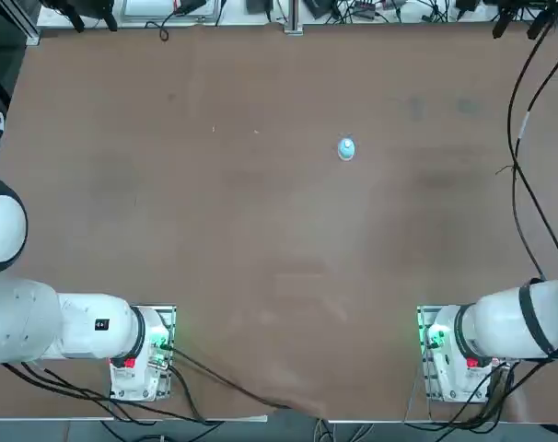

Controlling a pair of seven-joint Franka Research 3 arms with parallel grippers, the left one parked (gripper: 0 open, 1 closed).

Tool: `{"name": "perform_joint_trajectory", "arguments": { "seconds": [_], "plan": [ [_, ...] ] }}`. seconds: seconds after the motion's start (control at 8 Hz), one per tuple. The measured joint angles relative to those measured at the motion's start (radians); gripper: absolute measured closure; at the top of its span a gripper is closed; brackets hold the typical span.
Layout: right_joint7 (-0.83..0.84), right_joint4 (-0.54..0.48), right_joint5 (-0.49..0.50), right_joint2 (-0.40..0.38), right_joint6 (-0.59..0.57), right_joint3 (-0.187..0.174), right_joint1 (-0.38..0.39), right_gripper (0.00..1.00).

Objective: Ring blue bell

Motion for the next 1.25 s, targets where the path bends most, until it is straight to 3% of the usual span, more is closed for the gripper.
{"name": "perform_joint_trajectory", "arguments": {
  "seconds": [0.12,0.75,1.0,1.25],
  "plan": [
    [0.0,-0.001,0.0,0.011,0.0,0.0,0.0,0.04],
    [0.0,-0.001,0.0,0.055,-0.001,0.007,0.012,0.98],
    [0.0,-0.002,0.003,0.059,-0.014,0.01,0.054,0.99],
    [0.04,-0.009,0.042,0.094,-0.004,0.016,0.154,0.99]
  ]
}}
